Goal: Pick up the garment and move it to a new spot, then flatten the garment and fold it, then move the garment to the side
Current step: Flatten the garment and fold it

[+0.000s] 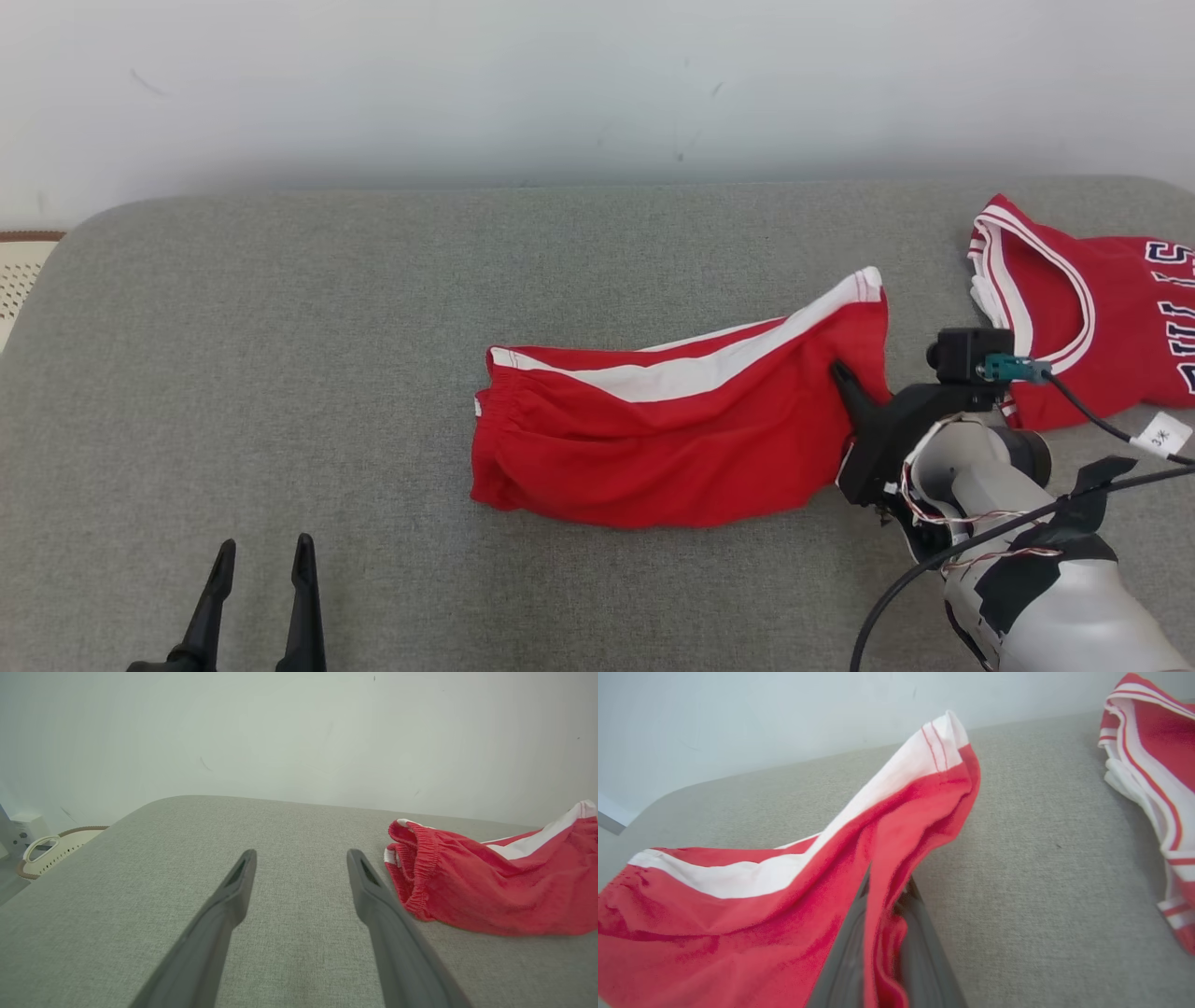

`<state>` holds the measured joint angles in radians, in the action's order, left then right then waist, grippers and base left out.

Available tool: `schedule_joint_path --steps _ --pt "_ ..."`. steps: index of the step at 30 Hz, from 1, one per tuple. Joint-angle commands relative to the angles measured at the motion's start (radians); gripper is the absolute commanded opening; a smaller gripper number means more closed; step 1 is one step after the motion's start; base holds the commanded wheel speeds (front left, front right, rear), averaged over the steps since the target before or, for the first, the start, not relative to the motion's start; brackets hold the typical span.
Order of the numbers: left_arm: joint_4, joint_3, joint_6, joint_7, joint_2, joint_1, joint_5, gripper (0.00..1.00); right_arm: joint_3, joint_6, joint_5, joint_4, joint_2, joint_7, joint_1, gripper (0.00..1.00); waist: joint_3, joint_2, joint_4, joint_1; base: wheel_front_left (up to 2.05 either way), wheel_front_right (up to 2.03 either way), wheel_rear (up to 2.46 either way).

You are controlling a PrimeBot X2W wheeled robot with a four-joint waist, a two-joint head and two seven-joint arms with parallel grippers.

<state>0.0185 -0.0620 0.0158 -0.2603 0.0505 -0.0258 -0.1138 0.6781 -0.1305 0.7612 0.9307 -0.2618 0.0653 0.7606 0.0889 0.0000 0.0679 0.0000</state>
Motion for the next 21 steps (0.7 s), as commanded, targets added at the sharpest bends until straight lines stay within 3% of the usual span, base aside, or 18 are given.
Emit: schedule_joint_path --steps 1,14,21 --pt "-0.001 0.000 -0.001 -0.004 0.001 0.009 -0.001 1.00 0.019 0.000 0.029 -0.040 -0.012 -0.012 -0.016 0.00 0.000 0.0000 -0.002 0.0000 0.00 0.00 0.00" --pt "0.003 0.032 -0.009 -0.004 0.001 0.000 -0.020 1.00 0.168 0.000 0.281 -0.358 -0.036 -0.096 -0.021 0.00 0.006 0.0000 0.036 0.0000 0.00 0.00 0.00" --pt "0.003 0.055 -0.016 -0.004 0.001 -0.012 -0.029 1.00 0.213 0.000 0.313 -0.372 -0.014 -0.098 0.009 0.00 0.017 0.0000 0.062 0.0000 0.00 0.00 0.00"
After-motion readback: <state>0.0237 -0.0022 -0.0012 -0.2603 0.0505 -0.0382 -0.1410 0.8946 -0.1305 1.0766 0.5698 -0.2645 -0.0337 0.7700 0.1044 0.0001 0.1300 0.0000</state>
